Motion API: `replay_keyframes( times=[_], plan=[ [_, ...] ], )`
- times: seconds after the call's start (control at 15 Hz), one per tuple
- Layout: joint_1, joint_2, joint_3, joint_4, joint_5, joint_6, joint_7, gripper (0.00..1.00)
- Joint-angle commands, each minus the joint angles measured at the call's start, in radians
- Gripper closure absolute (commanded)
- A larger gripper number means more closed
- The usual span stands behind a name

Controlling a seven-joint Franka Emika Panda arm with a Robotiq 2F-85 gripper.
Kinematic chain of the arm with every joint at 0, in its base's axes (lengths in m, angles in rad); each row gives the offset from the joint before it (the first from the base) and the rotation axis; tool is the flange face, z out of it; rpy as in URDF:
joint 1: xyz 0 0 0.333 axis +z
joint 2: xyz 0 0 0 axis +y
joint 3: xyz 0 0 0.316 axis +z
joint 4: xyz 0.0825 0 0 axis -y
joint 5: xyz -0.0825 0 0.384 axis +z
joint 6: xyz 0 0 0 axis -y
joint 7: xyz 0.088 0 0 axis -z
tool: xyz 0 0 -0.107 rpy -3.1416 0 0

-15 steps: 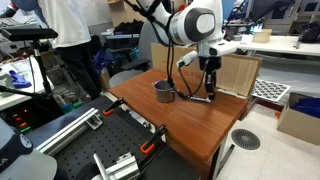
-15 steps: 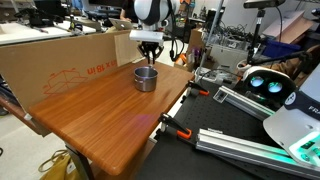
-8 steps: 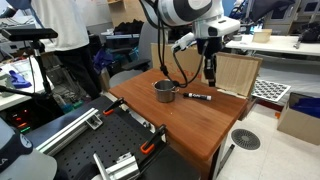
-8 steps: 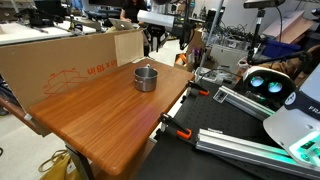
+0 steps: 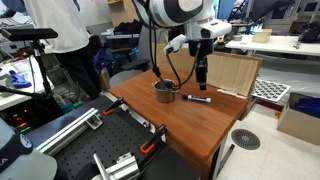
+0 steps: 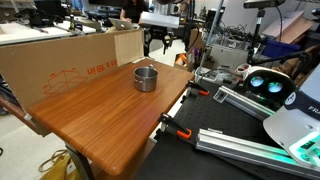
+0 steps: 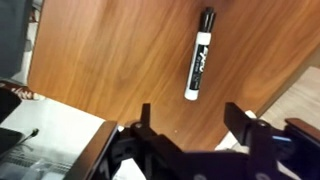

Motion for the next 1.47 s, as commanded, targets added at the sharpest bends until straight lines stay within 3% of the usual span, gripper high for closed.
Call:
replay_keyframes(
  times=[0.0, 0.47, 1.07, 1.13, 1.2, 1.4],
  plan=[
    [-0.026, 0.021, 0.04, 0.007, 0.034, 0.025, -0.075, 0.0],
    [-0.035, 0.134, 0.078, 0.045, 0.121, 0.041, -0.154, 0.0],
    [-0.007, 0.28, 0.043, 0.151, 0.188, 0.117, -0.157, 0.0],
    [-0.005, 0.292, 0.041, 0.162, 0.188, 0.12, -0.16, 0.25],
    [-0.005, 0.304, 0.04, 0.171, 0.189, 0.121, -0.161, 0.26],
    [-0.018, 0.311, 0.053, 0.19, 0.205, 0.111, -0.172, 0.5]
  ],
)
